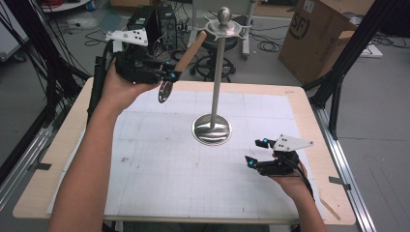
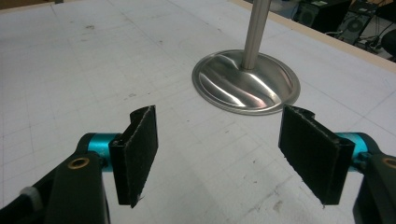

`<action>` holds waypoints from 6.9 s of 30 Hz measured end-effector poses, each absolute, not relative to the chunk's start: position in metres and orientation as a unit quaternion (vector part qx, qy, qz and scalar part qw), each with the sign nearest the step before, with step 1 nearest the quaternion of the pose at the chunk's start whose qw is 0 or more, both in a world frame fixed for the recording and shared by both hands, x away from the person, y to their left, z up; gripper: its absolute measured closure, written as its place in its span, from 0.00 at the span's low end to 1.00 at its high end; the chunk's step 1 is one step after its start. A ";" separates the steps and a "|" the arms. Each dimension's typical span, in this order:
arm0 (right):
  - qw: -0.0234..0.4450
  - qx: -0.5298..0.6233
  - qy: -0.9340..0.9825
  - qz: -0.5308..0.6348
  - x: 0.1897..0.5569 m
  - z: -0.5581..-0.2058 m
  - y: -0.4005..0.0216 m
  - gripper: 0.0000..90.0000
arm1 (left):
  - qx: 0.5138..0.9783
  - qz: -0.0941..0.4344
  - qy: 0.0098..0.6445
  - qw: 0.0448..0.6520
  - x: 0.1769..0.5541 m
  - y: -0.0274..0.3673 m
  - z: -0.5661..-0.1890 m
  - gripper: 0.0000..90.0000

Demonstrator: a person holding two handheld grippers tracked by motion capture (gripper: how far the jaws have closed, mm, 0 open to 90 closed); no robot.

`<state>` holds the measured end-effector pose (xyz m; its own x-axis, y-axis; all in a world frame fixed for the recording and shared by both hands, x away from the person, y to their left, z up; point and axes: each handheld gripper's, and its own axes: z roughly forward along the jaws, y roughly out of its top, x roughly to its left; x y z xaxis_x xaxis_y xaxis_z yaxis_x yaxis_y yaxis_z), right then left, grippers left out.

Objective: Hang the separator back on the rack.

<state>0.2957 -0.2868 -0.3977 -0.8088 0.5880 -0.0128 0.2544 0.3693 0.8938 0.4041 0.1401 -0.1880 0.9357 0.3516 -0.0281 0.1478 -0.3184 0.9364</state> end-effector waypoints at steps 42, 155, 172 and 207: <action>0.169 0.262 0.808 0.500 0.296 -0.397 -0.290 0.31 | 0.814 0.112 0.190 0.537 0.427 0.134 -0.187 0.77; 0.165 0.260 0.815 0.491 0.296 -0.399 -0.288 0.31 | 0.845 0.087 0.170 0.499 0.350 0.180 -0.296 0.07; 0.168 0.266 0.817 0.483 0.298 -0.403 -0.293 0.31 | 0.829 0.083 0.209 0.512 0.321 0.193 -0.348 0.02; 0.158 0.268 0.824 0.473 0.300 -0.411 -0.289 0.31 | 0.834 0.085 0.219 0.500 0.319 0.194 -0.367 0.02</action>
<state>0.3000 -0.2890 -0.4107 -0.8063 0.5915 -0.0074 0.2920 0.4089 0.8646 0.3195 0.1939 -0.3675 0.8895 0.4503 -0.0776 0.2804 -0.4040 0.8707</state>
